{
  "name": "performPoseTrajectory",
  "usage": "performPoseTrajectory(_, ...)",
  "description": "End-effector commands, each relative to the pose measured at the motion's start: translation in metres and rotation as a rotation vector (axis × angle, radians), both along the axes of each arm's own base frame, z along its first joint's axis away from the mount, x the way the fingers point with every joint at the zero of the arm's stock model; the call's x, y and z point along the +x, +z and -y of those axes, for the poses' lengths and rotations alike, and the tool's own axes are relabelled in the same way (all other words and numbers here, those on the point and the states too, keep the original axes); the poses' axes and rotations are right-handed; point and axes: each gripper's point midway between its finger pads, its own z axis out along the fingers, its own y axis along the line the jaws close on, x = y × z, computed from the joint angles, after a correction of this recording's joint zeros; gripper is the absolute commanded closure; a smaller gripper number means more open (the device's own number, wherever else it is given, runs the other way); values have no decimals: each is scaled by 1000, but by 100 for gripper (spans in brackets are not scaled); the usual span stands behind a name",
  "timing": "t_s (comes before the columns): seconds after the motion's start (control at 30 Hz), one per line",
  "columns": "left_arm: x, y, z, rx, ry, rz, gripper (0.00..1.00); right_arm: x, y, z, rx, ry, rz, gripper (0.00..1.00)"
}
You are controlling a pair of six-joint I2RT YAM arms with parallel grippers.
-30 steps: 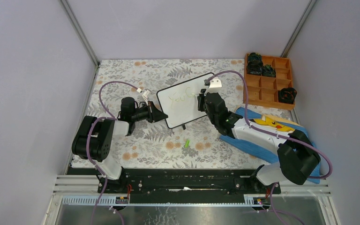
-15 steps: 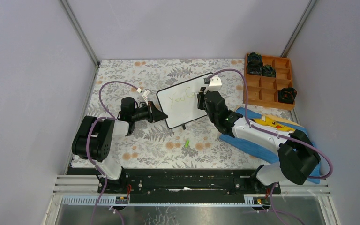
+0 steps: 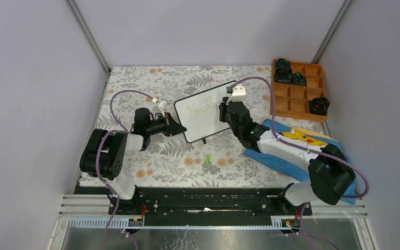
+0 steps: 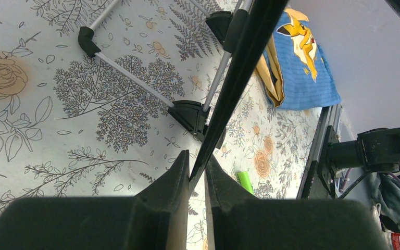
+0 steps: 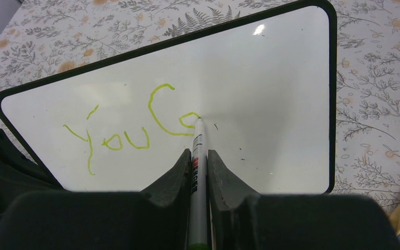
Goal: Write a sentence on the whiteboard
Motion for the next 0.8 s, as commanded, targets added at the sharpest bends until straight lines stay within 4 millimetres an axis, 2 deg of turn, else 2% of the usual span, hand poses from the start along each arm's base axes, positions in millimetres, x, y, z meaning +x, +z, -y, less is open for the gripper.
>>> performPoseTrajectory(0.0,2,-25,-9,73,65,-74,100,2,7,6,14,-25,14,100)
performPoseTrajectory(0.3,1,-26,-8,74,63,-75,100,1,7,11,8,-42,9,100)
performPoseTrajectory(0.6,1,-26,-9,78,64,-75,100,0,44,7,87,-27,63,100)
performPoseTrajectory(0.77,1,-26,-9,80,64,-75,100,4,52,7,82,-33,80,100)
